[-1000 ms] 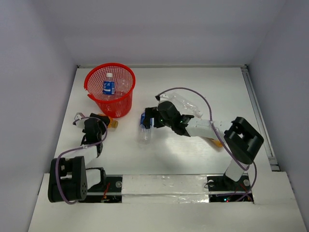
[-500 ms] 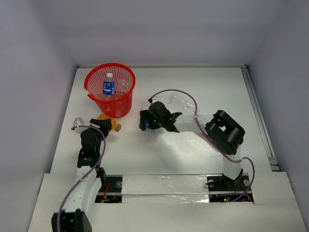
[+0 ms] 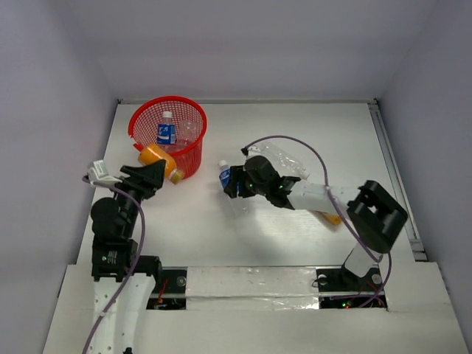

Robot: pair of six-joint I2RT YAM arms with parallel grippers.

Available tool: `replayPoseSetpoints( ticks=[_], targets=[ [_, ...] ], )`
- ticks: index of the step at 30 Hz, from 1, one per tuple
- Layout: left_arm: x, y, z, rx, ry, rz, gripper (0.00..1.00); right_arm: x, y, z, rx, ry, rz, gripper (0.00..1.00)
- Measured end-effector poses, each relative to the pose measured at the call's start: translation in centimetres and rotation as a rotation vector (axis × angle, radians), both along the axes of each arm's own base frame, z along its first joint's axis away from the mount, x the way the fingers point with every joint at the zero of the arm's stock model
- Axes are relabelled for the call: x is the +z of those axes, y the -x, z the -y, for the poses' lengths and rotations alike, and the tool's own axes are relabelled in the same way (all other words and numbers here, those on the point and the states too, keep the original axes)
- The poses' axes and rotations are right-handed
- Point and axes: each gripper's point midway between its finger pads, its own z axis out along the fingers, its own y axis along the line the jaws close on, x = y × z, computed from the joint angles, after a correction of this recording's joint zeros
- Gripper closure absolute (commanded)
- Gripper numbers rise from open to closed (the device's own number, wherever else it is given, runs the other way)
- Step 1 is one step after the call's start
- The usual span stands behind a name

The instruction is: Put the plastic bottles in the bin

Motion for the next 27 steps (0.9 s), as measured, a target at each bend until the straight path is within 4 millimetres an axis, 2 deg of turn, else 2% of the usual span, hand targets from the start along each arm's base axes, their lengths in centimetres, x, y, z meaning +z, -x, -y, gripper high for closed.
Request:
replayPoseSetpoints(
  ticks=[4, 6, 7, 9, 12, 14, 15, 16, 18, 22, 25, 26, 27],
  targets=[
    [7.7, -0.9, -0.2, 0.003, -0.072, 0.095, 0.67, 6.7, 0.4, 0.5, -0.001, -0.129, 0.111, 0.46],
    [10.4, -2.3, -0.4, 0.014, -0.12, 0.127, 0.67, 9.7, 0.6, 0.8, -0.001, -0.191, 0.163, 0.46],
    [11.3, -3.3, -0.6, 0.028, -0.148, 0.13, 0.67, 10.9, 0.7, 0.9, -0.001, -0.214, 0.184, 0.46],
    [11.9, -6.0, -1.3, 0.062, -0.205, 0.104, 0.67, 12.8, 1.0, 1.3, 0.0, -0.252, 0.219, 0.46],
    [10.2, -10.2, -2.7, 0.133, -0.289, 0.02, 0.67, 14.6, 1.5, 1.8, 0.001, -0.284, 0.25, 0.45],
    [8.0, -12.3, -3.7, 0.181, -0.345, -0.048, 0.67, 15.6, 1.7, 2.2, 0.002, -0.3, 0.271, 0.45],
    [5.7, -13.7, -4.0, 0.189, -0.373, -0.114, 0.66, 16.1, 1.7, 2.3, -0.001, -0.306, 0.282, 0.46],
    [4.2, -14.4, -4.4, 0.205, -0.401, -0.157, 0.66, 16.7, 1.7, 2.5, -0.005, -0.313, 0.294, 0.46],
    [2.4, -15.2, -4.9, 0.229, -0.448, -0.206, 0.66, 17.7, 1.7, 2.8, -0.01, -0.326, 0.314, 0.46],
    [2.3, -15.8, -5.5, 0.283, -0.527, -0.203, 0.63, 21.4, 1.0, 2.2, -0.014, -0.368, 0.372, 0.45],
    [2.8, -16.0, -5.1, 0.306, -0.588, -0.183, 0.49, 25.4, 0.1, 1.2, -0.015, -0.429, 0.434, 0.45],
    [2.9, -16.1, -4.8, 0.306, -0.607, -0.177, 0.39, 26.6, -0.2, 0.9, -0.016, -0.448, 0.452, 0.45],
    [3.0, -16.0, -4.5, 0.305, -0.627, -0.174, 0.36, 27.8, -0.6, 0.5, -0.016, -0.465, 0.469, 0.45]
  ],
)
